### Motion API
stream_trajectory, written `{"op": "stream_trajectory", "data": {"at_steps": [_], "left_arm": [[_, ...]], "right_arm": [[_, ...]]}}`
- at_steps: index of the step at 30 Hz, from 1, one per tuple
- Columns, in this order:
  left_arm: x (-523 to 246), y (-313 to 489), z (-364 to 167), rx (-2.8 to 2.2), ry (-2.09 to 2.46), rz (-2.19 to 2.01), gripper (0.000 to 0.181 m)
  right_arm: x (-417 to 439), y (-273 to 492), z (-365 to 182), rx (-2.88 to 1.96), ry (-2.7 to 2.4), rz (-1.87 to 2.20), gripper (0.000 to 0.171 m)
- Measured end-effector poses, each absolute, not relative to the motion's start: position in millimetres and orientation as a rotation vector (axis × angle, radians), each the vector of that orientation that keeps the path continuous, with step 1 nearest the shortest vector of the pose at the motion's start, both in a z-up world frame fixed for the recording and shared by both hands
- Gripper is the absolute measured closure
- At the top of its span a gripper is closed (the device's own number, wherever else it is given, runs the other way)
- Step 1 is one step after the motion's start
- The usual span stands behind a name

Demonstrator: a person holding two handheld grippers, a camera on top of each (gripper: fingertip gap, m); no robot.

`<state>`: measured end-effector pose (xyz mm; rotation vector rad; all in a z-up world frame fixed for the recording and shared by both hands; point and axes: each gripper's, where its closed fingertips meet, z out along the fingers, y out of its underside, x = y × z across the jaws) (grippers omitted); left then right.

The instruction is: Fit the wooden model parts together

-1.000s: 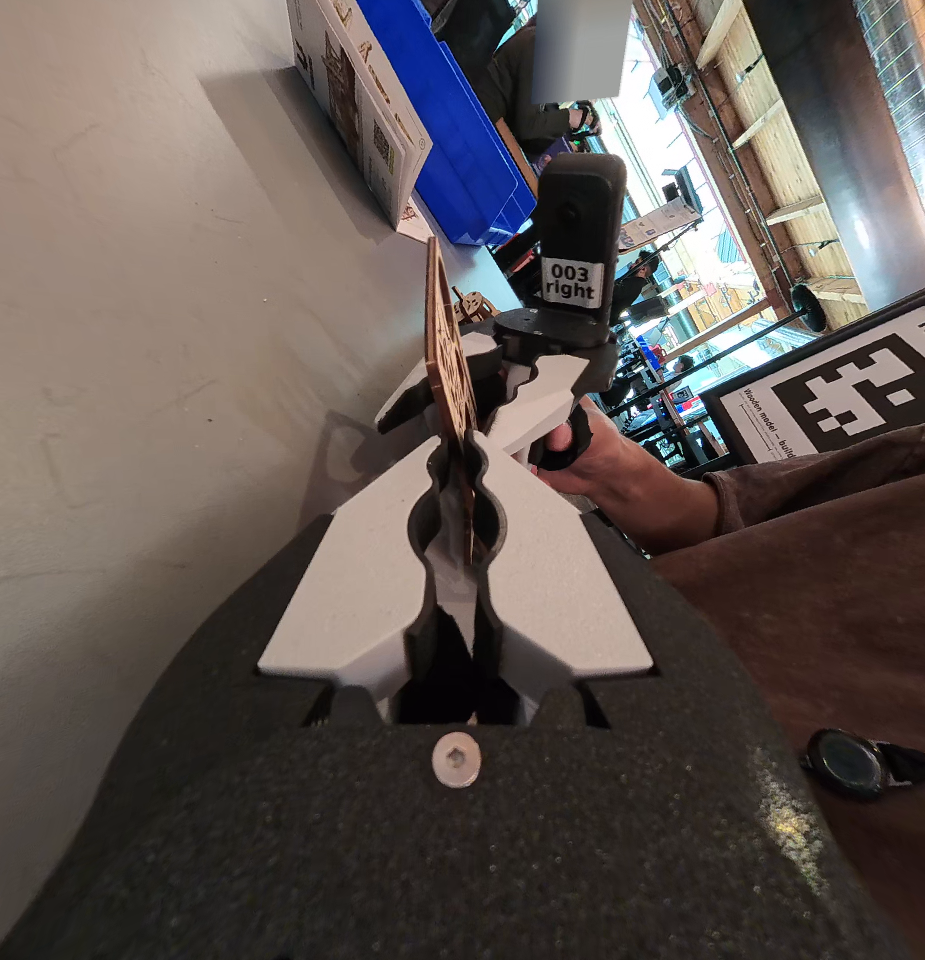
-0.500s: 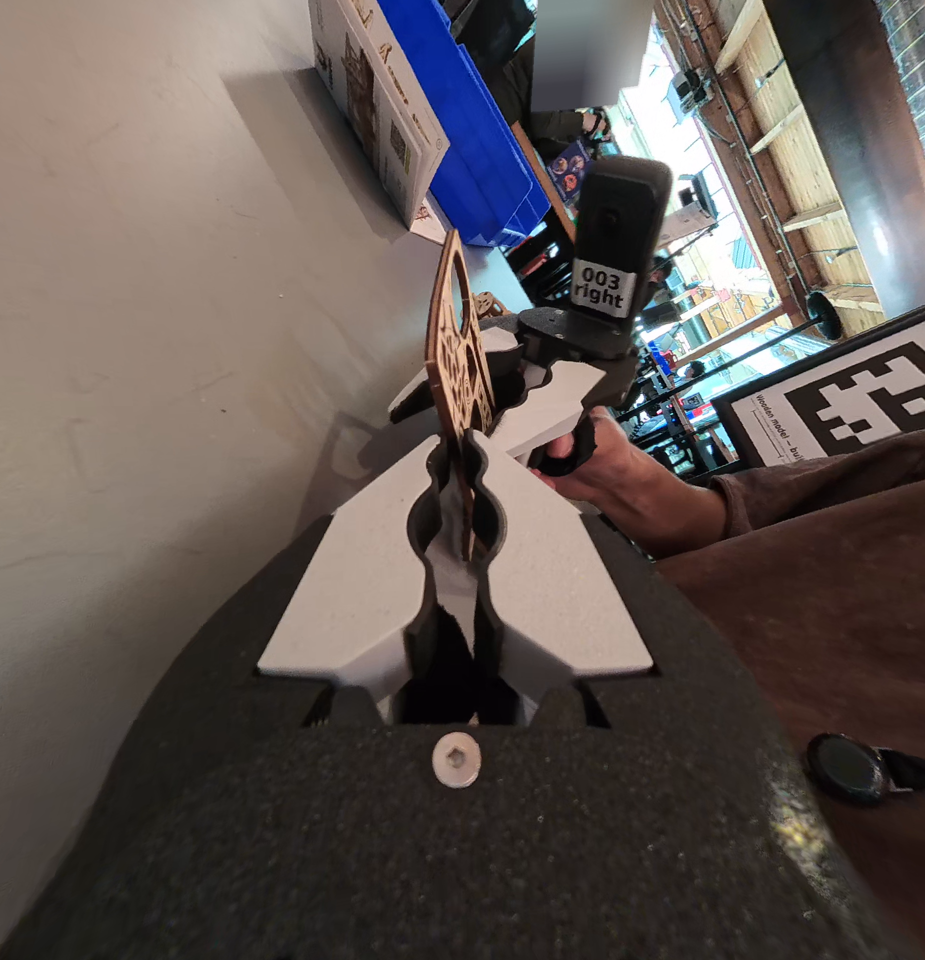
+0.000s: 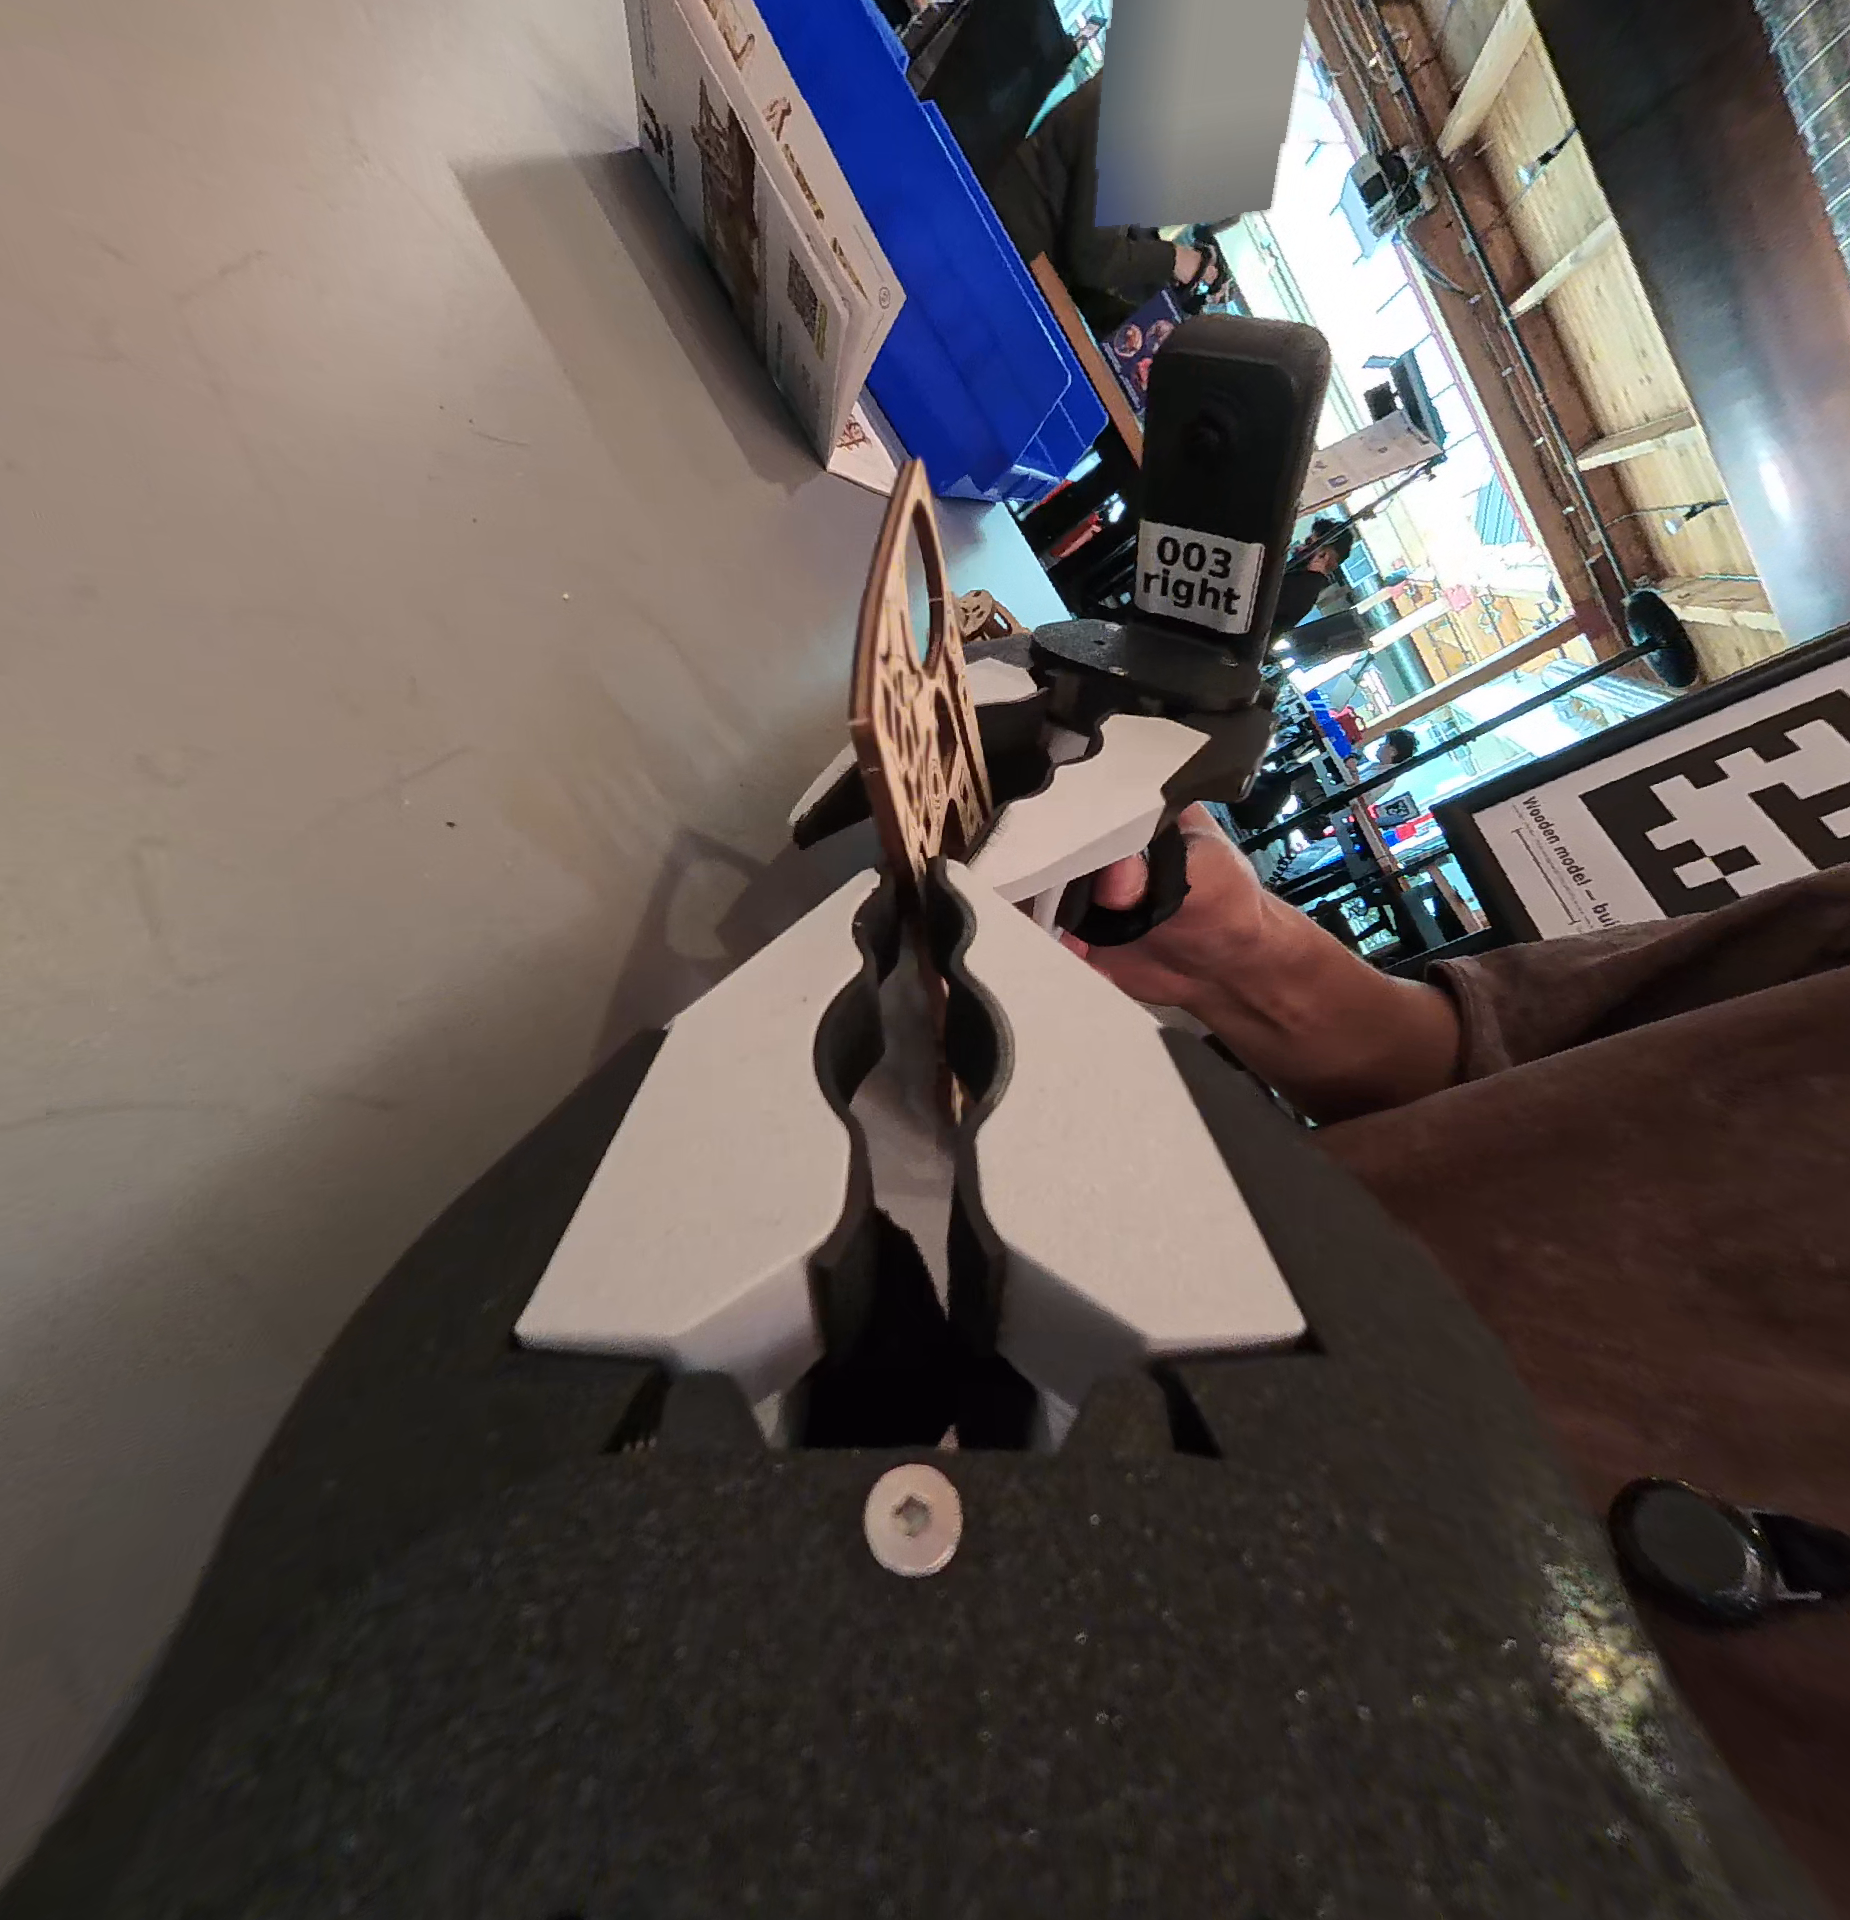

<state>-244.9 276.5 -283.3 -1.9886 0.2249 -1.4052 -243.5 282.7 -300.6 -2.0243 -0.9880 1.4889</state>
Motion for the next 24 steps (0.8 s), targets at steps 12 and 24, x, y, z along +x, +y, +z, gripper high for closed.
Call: {"op": "stream_trajectory", "data": {"at_steps": [12, 24], "left_arm": [[-242.2, 274.9, -272.6, -1.921, 0.252, -1.476, 0.181], [-306.3, 343.7, -215.3, -2.127, 0.153, -1.644, 0.181]], "right_arm": [[-235.6, 288.1, -281.1, -1.93, -0.893, 1.63, 0.126], [-160.4, 283.9, -227.8, -1.826, -0.909, 1.309, 0.132]]}}
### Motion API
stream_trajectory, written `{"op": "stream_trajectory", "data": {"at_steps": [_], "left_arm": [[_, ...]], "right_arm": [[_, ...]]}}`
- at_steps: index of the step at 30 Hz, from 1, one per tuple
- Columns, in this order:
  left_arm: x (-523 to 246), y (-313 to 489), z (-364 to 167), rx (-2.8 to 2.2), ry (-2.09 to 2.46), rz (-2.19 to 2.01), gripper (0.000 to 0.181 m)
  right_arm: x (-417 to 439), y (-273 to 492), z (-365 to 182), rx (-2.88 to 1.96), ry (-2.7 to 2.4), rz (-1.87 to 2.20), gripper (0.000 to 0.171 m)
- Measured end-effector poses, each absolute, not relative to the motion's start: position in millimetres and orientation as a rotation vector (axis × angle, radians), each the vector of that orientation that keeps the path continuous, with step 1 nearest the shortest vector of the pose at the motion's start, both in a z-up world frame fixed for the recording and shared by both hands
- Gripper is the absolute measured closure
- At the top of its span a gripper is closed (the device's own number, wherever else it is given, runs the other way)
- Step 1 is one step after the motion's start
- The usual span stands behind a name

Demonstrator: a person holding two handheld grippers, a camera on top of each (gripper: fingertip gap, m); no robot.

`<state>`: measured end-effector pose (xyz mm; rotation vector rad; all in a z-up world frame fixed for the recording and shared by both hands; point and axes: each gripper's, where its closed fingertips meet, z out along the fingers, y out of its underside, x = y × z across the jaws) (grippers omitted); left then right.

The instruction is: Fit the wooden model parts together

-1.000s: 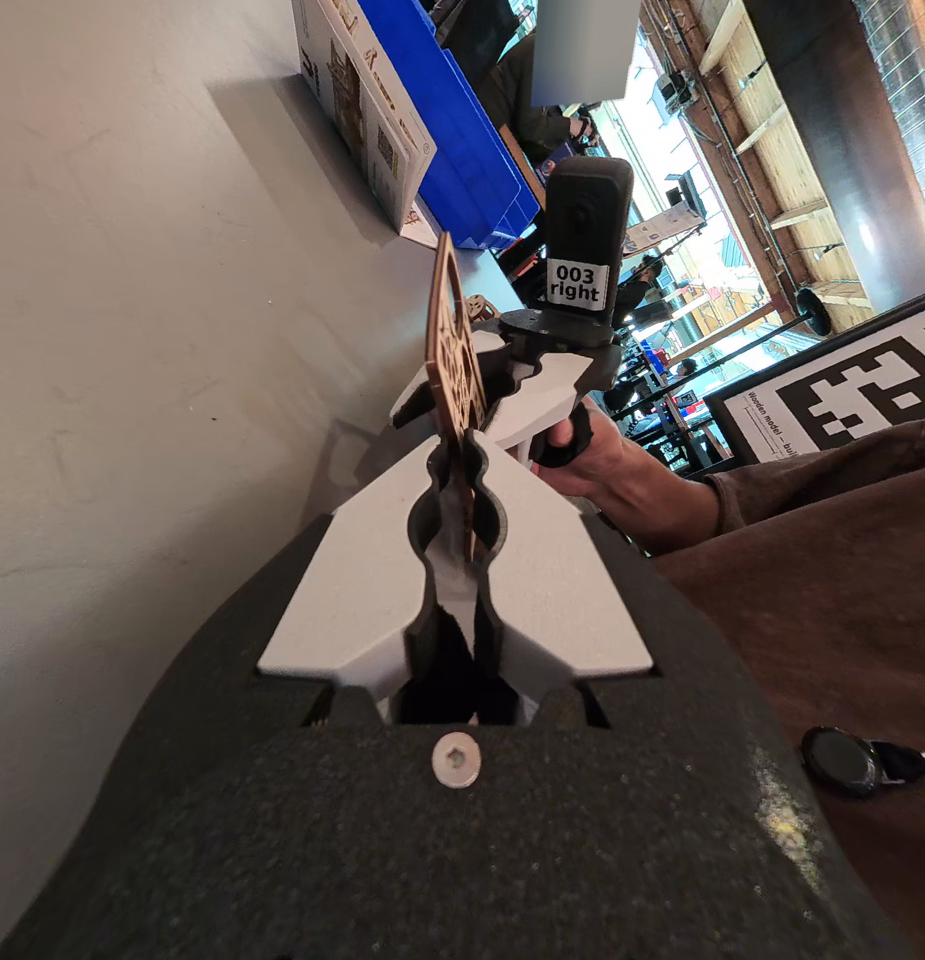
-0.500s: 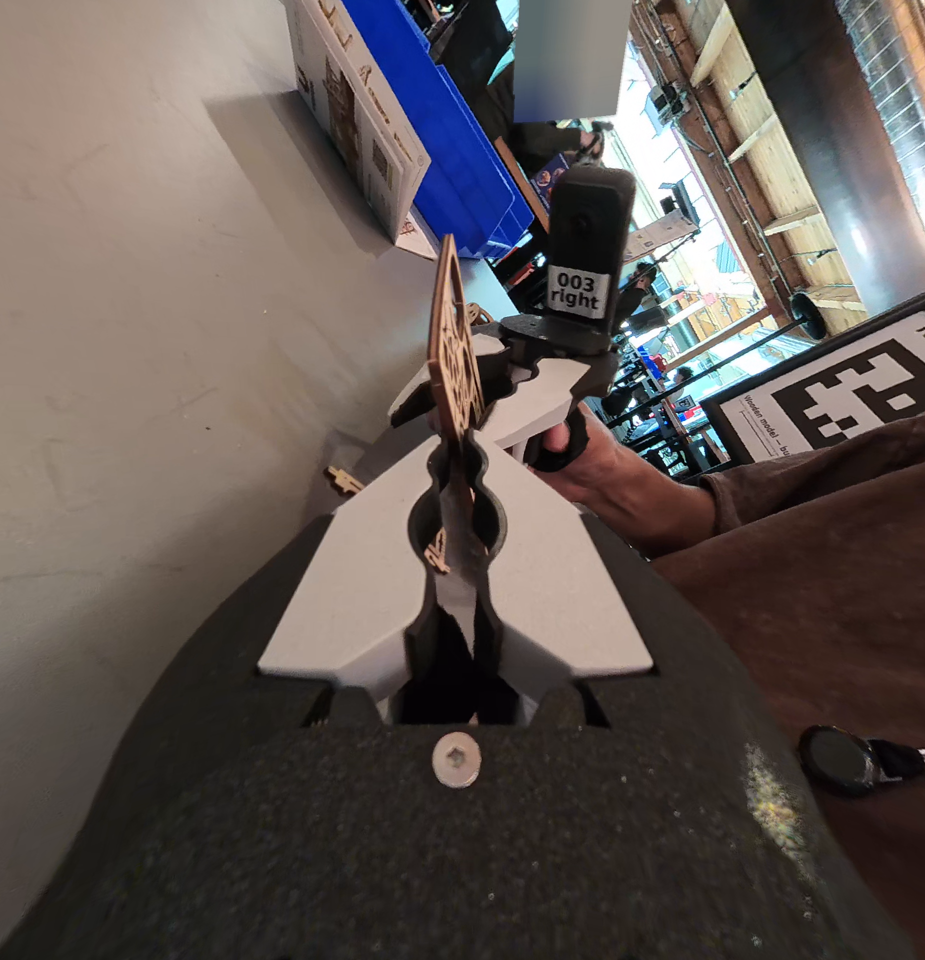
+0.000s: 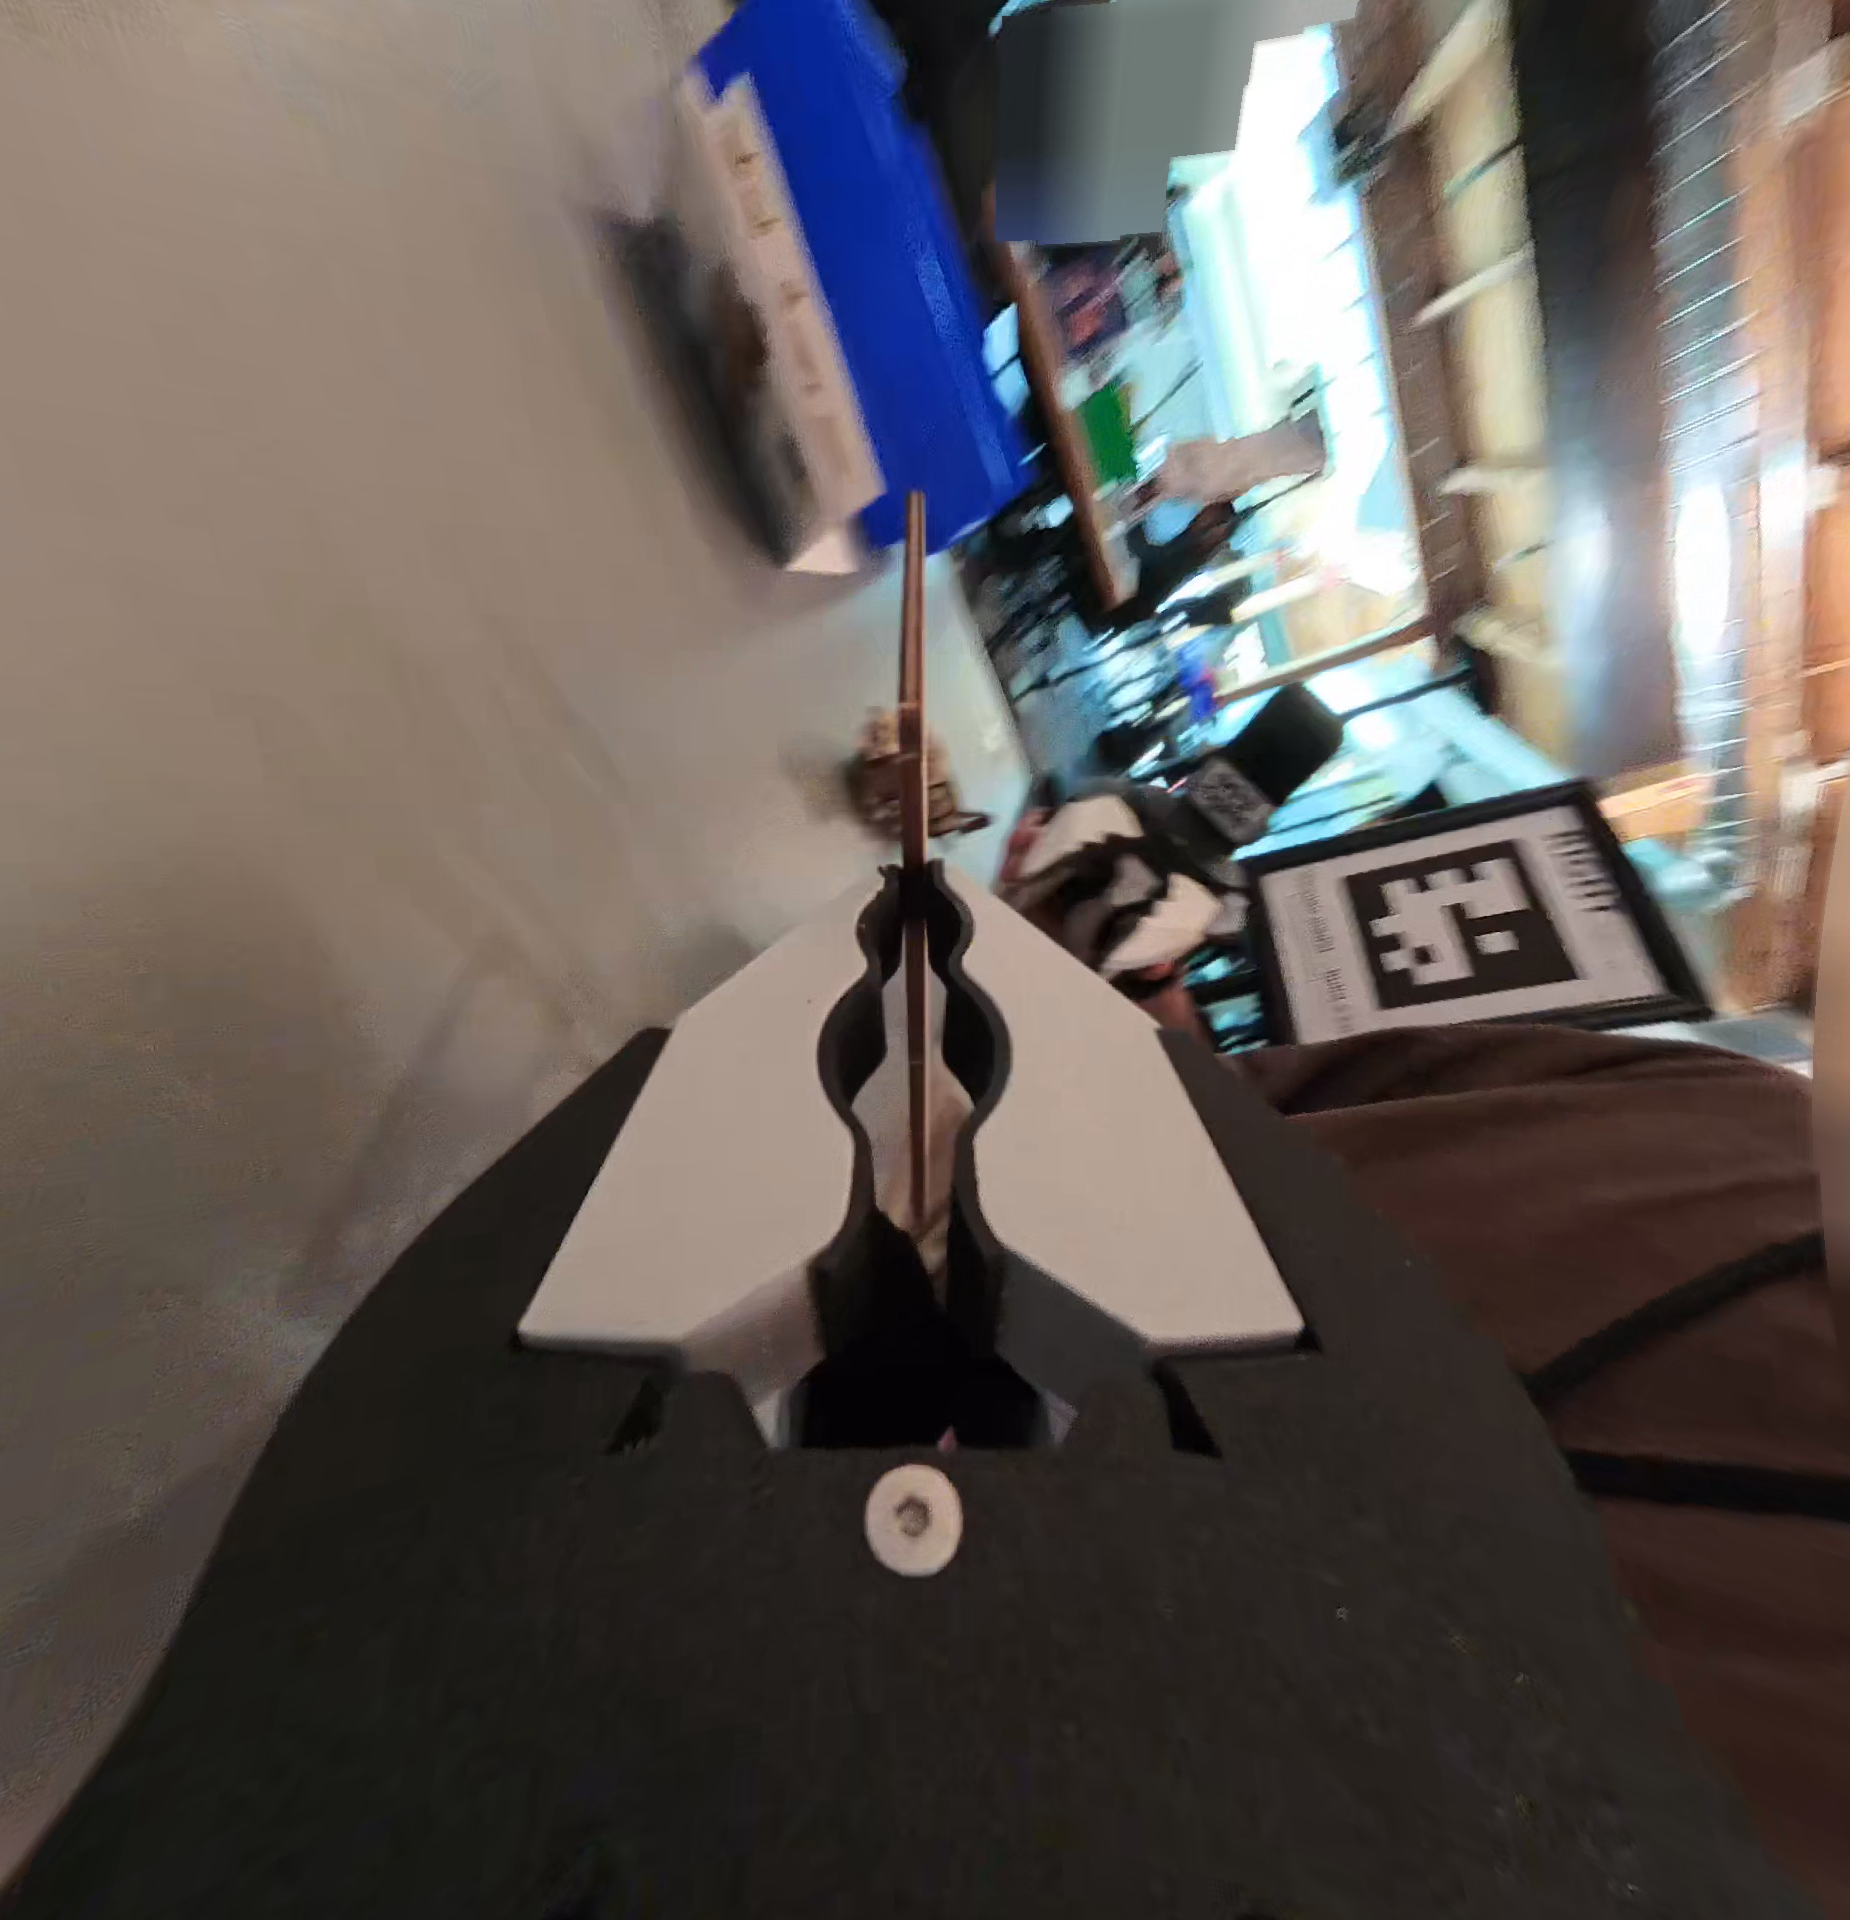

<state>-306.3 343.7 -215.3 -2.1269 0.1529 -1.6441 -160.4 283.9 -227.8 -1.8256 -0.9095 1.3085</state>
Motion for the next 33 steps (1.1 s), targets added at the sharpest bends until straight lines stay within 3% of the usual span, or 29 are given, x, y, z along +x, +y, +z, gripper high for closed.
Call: {"op": "stream_trajectory", "data": {"at_steps": [8, 14, 20, 22, 28, 33], "left_arm": [[-348.6, 456.9, -250.2, -2.677, 0.187, -1.591, 0.181], [-367.5, 481.8, -294.8, -2.954, 0.188, -1.267, 0.179], [-402.2, 478.3, -335.5, -3.131, 0.274, -0.78, 0.163], [-404.2, 479.9, -336.9, -3.116, 0.295, -0.691, 0.165], [-415.4, 484.3, -304.2, -2.894, 0.492, -0.134, 0.144], [-341.1, 425.9, -260.8, -2.499, 0.66, -0.164, 0.138]], "right_arm": [[-127.1, 271.4, -235.8, -1.865, -0.954, 1.123, 0.137], [-83.2, 276.6, -232.2, -1.883, -0.859, 1.033, 0.133], [-36.9, 285.5, -244.9, -1.953, -0.75, 1.0, 0.134], [-27.3, 291.6, -246.7, -1.964, -0.737, 0.973, 0.134], [-2.8, 305.4, -254.5, -2.007, -0.679, 0.898, 0.134], [32.1, 329.1, -289.1, -2.124, -0.679, 0.572, 0.125]]}}
